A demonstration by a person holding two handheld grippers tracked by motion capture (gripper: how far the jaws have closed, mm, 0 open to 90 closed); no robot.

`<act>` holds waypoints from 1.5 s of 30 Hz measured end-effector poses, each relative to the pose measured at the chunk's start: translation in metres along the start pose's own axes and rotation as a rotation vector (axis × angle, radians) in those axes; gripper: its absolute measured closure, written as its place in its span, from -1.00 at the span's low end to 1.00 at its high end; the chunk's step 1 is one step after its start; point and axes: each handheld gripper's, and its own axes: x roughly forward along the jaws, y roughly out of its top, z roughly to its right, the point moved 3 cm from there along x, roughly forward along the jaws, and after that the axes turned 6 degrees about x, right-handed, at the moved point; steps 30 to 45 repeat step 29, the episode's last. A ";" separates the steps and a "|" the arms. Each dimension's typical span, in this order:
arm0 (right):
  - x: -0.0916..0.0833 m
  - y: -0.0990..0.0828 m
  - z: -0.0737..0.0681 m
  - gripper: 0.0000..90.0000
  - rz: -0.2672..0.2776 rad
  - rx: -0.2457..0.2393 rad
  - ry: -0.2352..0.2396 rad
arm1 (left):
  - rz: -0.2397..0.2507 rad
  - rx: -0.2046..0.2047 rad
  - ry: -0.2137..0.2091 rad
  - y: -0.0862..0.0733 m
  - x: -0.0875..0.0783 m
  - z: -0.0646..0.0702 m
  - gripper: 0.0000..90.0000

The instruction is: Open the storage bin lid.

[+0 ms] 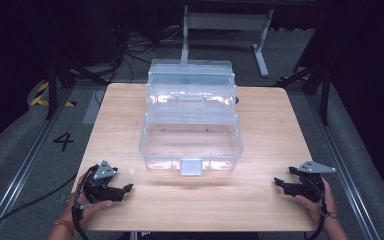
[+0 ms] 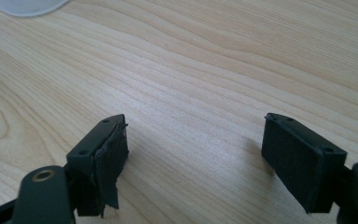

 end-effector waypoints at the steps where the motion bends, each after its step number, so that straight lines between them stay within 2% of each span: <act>1: 0.000 0.000 0.000 -0.50 0.000 0.000 0.000 | -0.003 0.006 -0.005 0.000 0.000 0.000 -0.64; 9: 0.000 0.000 0.000 -0.50 0.000 -0.003 0.002 | -0.010 0.014 -0.001 0.001 0.000 -0.001 -0.65; 10: 0.000 0.000 0.000 -0.50 0.000 -0.003 0.002 | -0.006 0.002 -0.005 0.001 0.000 -0.001 -0.65; 23: 0.000 0.000 0.000 -0.50 0.000 -0.004 0.005 | -0.006 -0.011 -0.007 0.001 0.001 -0.001 -0.65; 45: 0.000 0.000 0.001 -0.50 0.000 -0.005 0.005 | -0.006 -0.013 -0.009 0.001 0.001 -0.001 -0.65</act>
